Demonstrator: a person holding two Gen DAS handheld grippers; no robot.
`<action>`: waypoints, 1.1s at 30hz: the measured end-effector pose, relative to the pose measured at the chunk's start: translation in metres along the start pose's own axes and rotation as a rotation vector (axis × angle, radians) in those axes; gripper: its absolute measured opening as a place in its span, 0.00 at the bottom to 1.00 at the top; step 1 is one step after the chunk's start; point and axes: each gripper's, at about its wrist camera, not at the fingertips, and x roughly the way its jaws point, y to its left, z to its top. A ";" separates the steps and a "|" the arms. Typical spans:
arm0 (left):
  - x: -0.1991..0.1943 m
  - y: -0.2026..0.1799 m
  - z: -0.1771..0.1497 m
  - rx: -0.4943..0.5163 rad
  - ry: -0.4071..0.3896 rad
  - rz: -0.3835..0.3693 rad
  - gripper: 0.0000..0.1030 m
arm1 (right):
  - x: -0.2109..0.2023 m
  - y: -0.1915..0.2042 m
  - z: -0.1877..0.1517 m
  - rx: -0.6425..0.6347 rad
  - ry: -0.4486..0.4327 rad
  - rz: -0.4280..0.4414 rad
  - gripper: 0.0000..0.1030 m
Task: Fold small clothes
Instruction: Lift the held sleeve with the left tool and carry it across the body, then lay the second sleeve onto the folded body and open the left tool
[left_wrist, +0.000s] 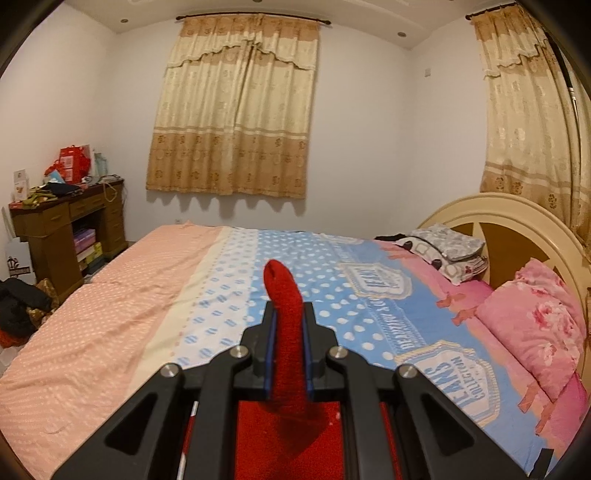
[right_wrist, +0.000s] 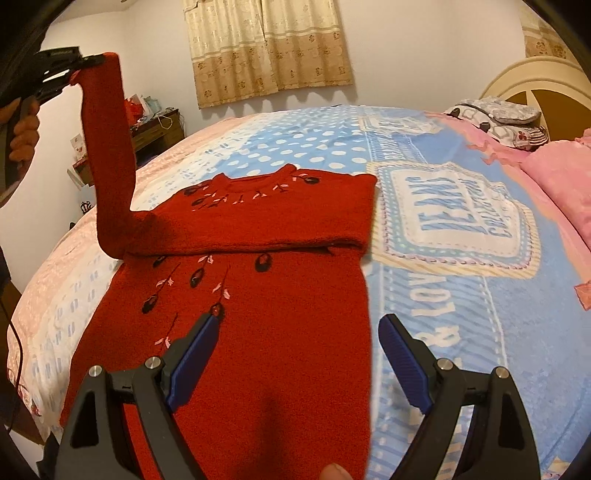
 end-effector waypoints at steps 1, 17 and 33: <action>0.002 -0.004 0.000 0.002 0.002 -0.007 0.12 | -0.001 -0.001 0.000 0.002 -0.001 -0.002 0.86; 0.051 -0.098 -0.046 0.056 0.097 -0.124 0.12 | 0.001 -0.027 -0.022 0.046 0.024 -0.023 0.86; 0.105 -0.182 -0.130 0.249 0.184 -0.084 0.12 | -0.002 -0.036 -0.037 0.085 0.024 -0.018 0.86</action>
